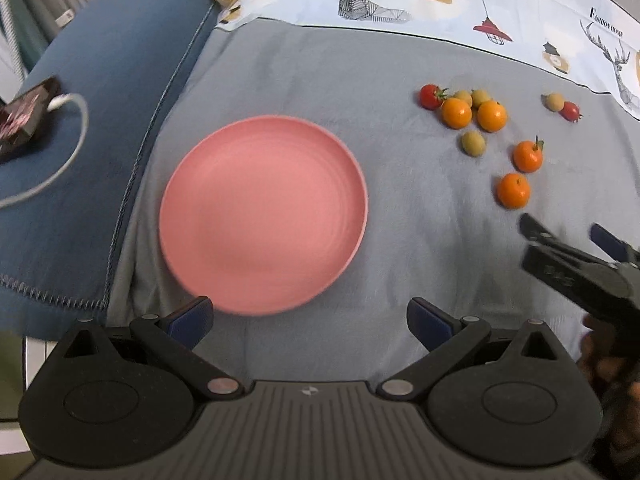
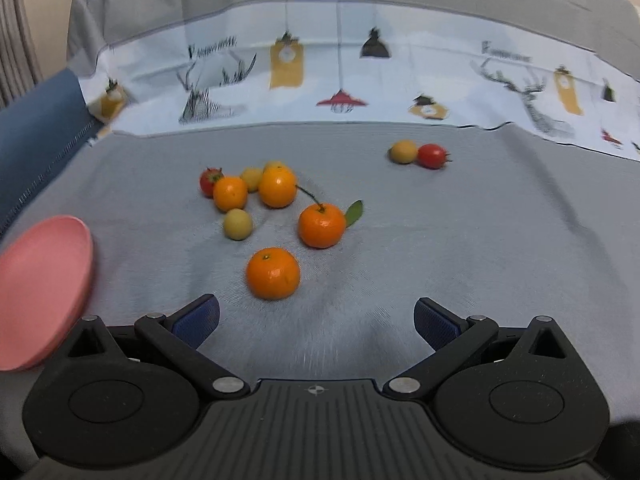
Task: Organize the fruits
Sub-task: 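Grasp a small green fruit with the left tool while the right tool grasps a tangerine, then carry the green fruit and tangerine in both tools over the pink plate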
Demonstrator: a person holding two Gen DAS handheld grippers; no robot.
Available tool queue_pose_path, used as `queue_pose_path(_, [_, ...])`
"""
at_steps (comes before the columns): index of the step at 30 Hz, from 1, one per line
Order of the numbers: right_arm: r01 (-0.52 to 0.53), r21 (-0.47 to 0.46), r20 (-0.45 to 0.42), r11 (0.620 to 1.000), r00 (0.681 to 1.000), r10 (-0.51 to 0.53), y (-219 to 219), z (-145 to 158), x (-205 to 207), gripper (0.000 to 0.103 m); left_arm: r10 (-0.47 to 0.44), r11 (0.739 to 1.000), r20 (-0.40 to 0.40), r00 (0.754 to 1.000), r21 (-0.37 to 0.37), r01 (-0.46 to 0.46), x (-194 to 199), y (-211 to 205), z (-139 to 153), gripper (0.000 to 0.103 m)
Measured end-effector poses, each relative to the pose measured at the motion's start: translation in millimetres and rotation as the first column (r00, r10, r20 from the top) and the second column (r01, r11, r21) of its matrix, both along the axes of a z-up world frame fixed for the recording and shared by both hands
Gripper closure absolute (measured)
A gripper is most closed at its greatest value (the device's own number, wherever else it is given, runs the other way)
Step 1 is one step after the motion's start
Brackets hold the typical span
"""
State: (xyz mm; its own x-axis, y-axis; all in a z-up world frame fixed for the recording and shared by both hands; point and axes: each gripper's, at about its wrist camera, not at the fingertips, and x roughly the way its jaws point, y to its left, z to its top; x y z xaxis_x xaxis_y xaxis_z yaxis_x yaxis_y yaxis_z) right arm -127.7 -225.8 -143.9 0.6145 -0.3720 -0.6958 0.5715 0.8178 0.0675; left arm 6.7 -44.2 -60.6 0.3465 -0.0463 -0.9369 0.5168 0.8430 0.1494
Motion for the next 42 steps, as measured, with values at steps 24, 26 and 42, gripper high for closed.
queue_pose_path(24, [0.269,-0.137,-0.015,0.953,0.962,-0.273,-82.6,-32.5,6.0,0.063,-0.098,0.989,-0.096,0.991,-0.12,0.086,75.9,-196.6,-92.8,0.026])
queue_pose_path(26, [0.272,-0.124,-0.004,0.954,0.961,-0.275,-84.3,-33.7,6.3,0.062,-0.072,0.992,-0.133,0.989,-0.115,0.057,81.9,-199.3,-102.2,0.043])
queue_pose_path(42, [0.258,-0.043,0.042,0.965,0.966,-0.256,-74.3,-6.2,-11.7,0.063,-0.116,0.965,-0.011,0.993,-0.236,0.11,44.6,-125.1,-39.7,0.075])
